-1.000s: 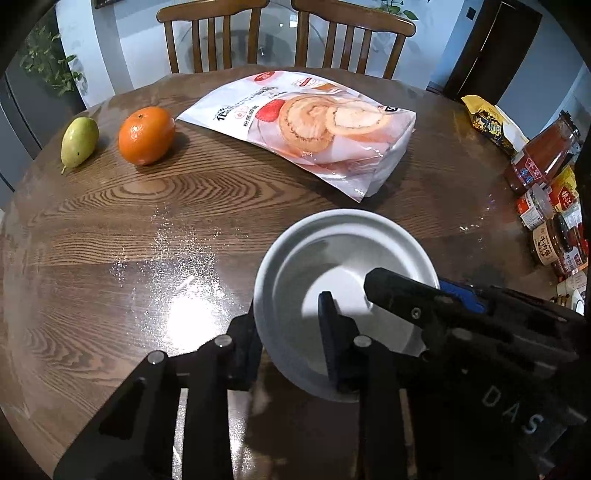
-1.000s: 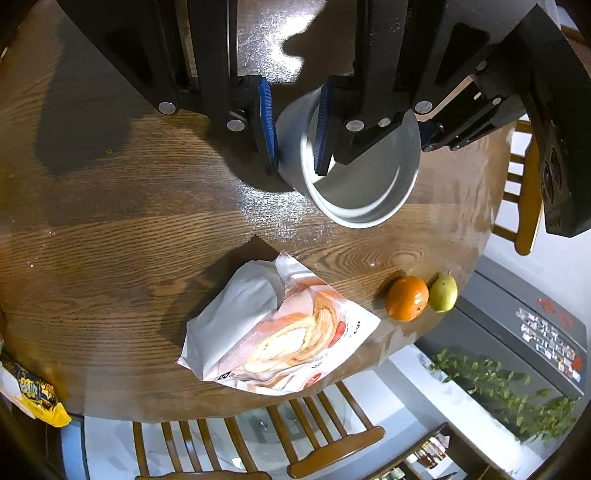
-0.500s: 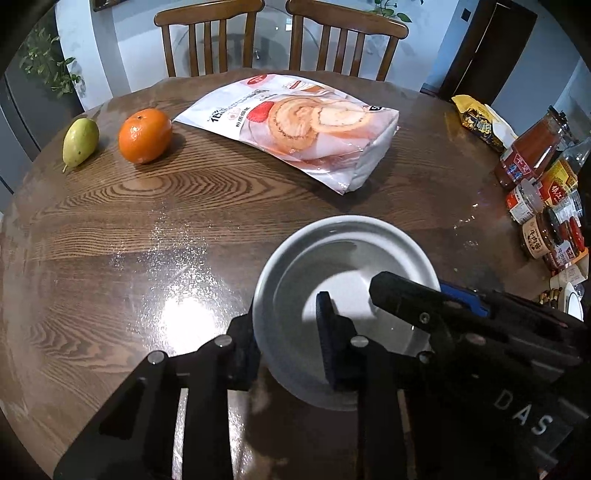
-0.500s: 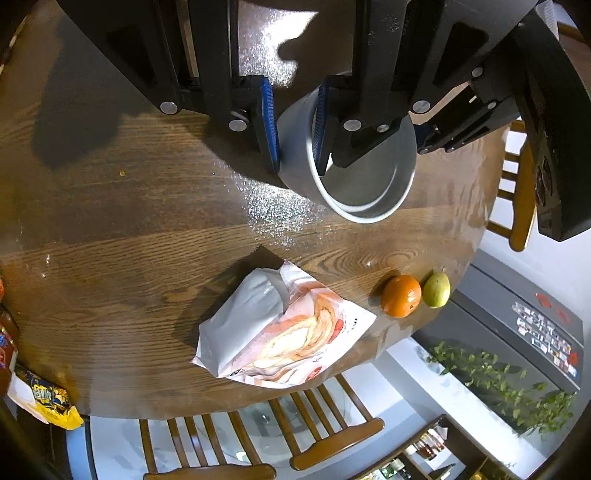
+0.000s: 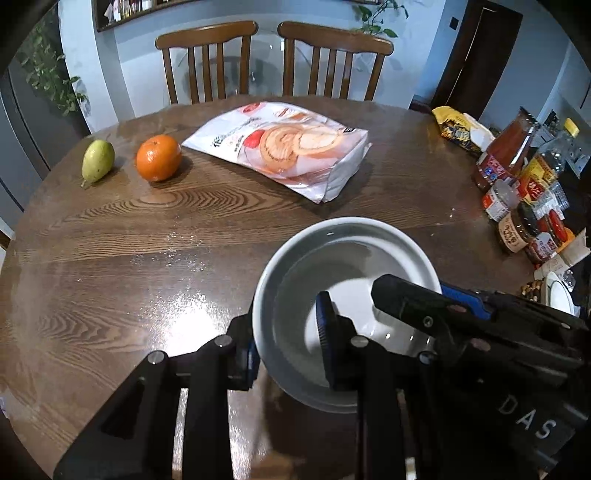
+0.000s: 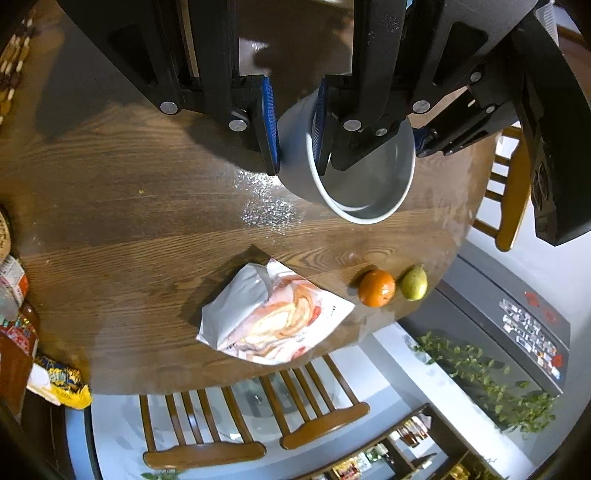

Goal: Organize plates and bowls
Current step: 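Lift the small white bowl with both grippers and carry it over the nested bowls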

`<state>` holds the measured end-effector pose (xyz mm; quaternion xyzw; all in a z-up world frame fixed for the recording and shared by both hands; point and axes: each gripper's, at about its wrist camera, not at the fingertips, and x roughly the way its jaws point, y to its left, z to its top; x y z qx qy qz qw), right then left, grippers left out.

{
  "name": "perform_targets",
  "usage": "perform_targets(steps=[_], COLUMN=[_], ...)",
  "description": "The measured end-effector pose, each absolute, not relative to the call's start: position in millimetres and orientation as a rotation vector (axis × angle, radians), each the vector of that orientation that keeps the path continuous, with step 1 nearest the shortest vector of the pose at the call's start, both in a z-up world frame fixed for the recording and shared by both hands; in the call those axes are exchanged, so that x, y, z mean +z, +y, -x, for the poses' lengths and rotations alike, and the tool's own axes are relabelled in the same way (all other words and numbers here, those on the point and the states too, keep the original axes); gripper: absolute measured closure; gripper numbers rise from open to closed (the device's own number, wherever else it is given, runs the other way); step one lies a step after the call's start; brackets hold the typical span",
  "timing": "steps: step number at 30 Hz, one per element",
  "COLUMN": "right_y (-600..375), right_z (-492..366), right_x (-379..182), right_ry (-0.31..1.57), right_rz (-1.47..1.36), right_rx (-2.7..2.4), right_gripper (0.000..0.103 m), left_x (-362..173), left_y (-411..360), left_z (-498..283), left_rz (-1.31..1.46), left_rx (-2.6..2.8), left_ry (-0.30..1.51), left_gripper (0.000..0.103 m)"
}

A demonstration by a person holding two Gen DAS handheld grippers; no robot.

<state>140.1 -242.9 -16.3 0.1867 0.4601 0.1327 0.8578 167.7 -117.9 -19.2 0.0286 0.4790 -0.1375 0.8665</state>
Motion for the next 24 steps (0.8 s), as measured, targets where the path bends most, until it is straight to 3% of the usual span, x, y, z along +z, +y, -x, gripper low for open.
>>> perform_targets(steps=[24], right_y=[-246.3], right_z=[-49.2], right_x=[12.0], right_ry=[0.897], right_rz=[-0.398], right_rx=[0.235], right_gripper=[0.083], left_x=[7.4], left_y=[-124.6], left_z=[-80.8], left_rz=[-0.101], left_rx=[-0.354], left_ry=[0.937], left_gripper=[0.079])
